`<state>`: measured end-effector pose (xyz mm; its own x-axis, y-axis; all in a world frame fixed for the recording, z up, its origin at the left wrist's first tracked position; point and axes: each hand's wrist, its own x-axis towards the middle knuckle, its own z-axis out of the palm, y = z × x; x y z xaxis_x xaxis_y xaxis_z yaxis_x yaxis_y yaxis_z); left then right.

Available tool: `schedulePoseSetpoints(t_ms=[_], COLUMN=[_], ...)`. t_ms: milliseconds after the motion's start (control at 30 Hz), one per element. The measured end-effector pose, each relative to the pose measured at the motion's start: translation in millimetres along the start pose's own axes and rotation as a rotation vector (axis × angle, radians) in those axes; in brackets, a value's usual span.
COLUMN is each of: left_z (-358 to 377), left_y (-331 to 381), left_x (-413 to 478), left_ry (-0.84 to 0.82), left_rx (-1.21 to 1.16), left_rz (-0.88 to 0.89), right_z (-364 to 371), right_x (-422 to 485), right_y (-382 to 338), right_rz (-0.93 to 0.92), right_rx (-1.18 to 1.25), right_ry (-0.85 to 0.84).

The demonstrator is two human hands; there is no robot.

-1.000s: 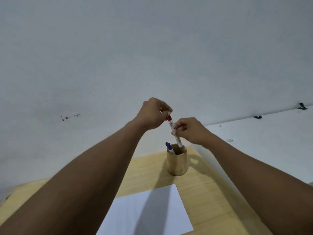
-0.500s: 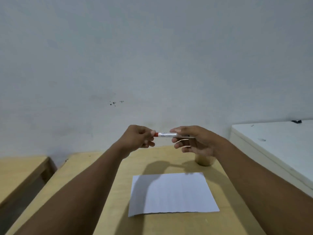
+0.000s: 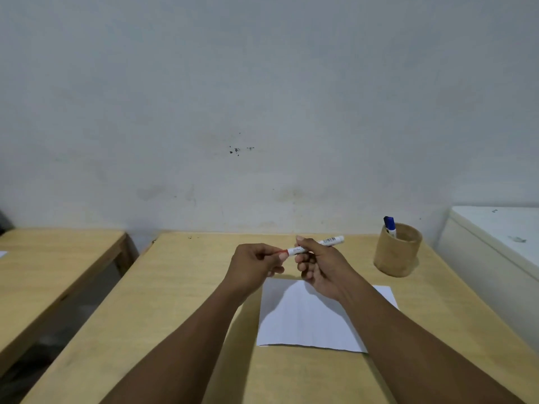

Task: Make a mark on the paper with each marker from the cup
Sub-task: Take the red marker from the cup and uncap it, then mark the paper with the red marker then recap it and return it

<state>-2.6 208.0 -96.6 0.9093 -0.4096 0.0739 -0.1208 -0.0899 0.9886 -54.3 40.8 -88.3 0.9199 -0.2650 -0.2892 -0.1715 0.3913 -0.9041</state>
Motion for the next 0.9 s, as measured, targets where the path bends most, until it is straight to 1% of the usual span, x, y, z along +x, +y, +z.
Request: schedulePoseSetpoints(t_ms=[67, 133, 233, 267, 300, 367, 433, 467, 500, 567, 633, 700, 767, 900], left_z=[-3, -5, -3, -1, 1, -2, -16, -24, -33, -43, -41, -34, -30, -37], left_y=[-1, 0, 5, 6, 8, 11, 9, 4, -2, -12, -19, -20, -24, -34], left_x=[1, 1, -5, -7, -8, -9, -9, -7, -6, -6, -5, -7, -11, -14], left_ry=[0.012, -0.016, -0.127, -0.173, -0.21, -0.234, -0.179, -0.132, -0.083, -0.012, -0.003, 0.002, -0.027, -0.23], left_rx=[0.068, 0.165, 0.413, 0.439, 0.399, 0.16, -0.014, -0.02, 0.028, 0.12, 0.059, -0.018, -0.027, 0.151], left_rz=[0.03, 0.062, 0.117, 0.113, 0.082, -0.035, -0.122, -0.12, -0.092, -0.04, -0.051, -0.092, -0.145, -0.215], right_z=[4, 5, 5, 5, 5, 1, -10, -17, -22, -23, -10, 6, 15, 21], right_x=[2, 3, 5, 5, 5, 5, 5, 5, 6, 8, 13, 19, 25, 33], right_y=[1, 0, -6, -8, -12, -22, -36, -43, -47, -46, -30, -5, 20, 58], right_rz=[0.024, 0.037, 0.021, 0.014, 0.005, -0.024, -0.065, -0.095, -0.125, -0.15, -0.153, -0.195, -0.259, -0.28], right_rx=[-0.002, -0.018, -0.034, -0.058, -0.082, -0.074, 0.019, 0.054, 0.063, 0.005, -0.09, -0.175, -0.232, -0.329], right_ry=[-0.018, -0.05, -0.107, -0.126, -0.144, -0.172, -0.145, -0.113, -0.081, -0.05, -0.033, 0.019, 0.082, 0.166])
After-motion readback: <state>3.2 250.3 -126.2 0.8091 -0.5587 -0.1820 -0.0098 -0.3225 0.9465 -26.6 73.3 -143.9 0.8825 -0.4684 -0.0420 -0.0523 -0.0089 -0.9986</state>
